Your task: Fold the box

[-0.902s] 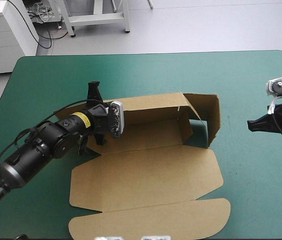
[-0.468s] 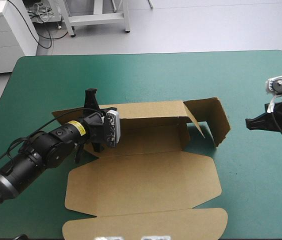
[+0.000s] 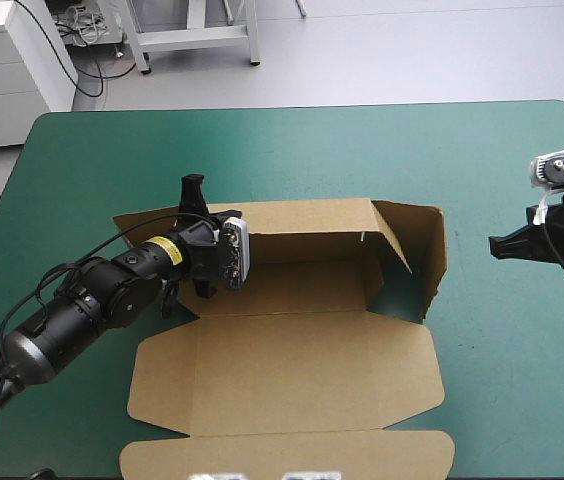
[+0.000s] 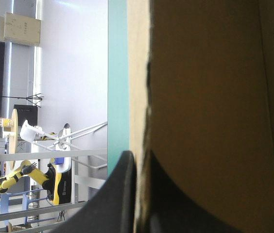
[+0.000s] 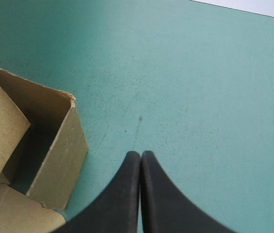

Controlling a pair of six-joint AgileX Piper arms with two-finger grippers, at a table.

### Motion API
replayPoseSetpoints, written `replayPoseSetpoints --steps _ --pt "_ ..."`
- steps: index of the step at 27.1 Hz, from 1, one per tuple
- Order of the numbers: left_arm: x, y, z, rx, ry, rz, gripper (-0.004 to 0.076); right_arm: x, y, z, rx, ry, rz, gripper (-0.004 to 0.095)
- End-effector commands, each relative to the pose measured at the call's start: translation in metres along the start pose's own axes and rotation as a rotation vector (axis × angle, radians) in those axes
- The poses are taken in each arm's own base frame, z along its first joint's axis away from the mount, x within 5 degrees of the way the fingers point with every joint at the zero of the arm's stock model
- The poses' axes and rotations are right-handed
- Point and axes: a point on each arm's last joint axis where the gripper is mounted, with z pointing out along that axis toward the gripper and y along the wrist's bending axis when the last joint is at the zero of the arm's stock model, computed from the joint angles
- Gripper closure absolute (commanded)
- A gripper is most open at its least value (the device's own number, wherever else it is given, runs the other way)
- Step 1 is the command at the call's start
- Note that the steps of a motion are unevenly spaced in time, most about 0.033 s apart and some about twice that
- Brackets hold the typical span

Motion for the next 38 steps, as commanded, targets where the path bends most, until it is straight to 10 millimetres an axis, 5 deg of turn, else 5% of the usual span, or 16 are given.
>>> replayPoseSetpoints --steps 1,7,10,15,17,21,26,31,34,38 --pt "-0.006 0.013 -0.004 -0.073 -0.033 -0.039 0.0732 -0.013 -0.002 -0.007 0.014 -0.112 0.016 0.093" --pt "-0.005 0.011 0.001 -0.067 -0.033 -0.051 0.0732 -0.018 0.0 -0.012 -0.012 -0.142 0.047 0.0849" --pt "-0.006 0.012 0.0 -0.077 -0.038 -0.066 0.0732 -0.022 0.0 -0.018 -0.012 -0.158 0.052 0.0628" --pt "-0.006 0.012 0.0 -0.077 -0.038 -0.066 0.0732 -0.034 0.002 -0.034 -0.03 -0.228 0.06 0.0092" --pt "-0.006 0.012 0.0 -0.077 -0.038 -0.066 0.0732 -0.041 0.0 -0.039 -0.027 -0.246 0.057 -0.0009" --pt "-0.005 0.011 0.001 -0.064 -0.035 -0.066 0.0732 -0.055 -0.002 -0.042 -0.039 -0.241 0.059 -0.0022" --pt "-0.005 0.01 0.001 -0.049 -0.031 -0.066 0.0732 -0.085 -0.007 -0.015 -0.112 -0.215 0.09 -0.0022" --pt "-0.005 0.01 0.001 -0.053 -0.032 -0.066 0.0732 -0.106 -0.011 0.031 -0.206 -0.137 0.132 -0.0022" --pt "-0.005 0.01 0.001 -0.053 -0.032 -0.066 0.0732 -0.116 -0.017 0.096 -0.267 -0.019 0.181 -0.0019" --pt "-0.005 0.01 0.001 -0.053 -0.032 -0.066 0.0732 -0.112 -0.017 0.147 -0.328 0.078 0.229 -0.0019"
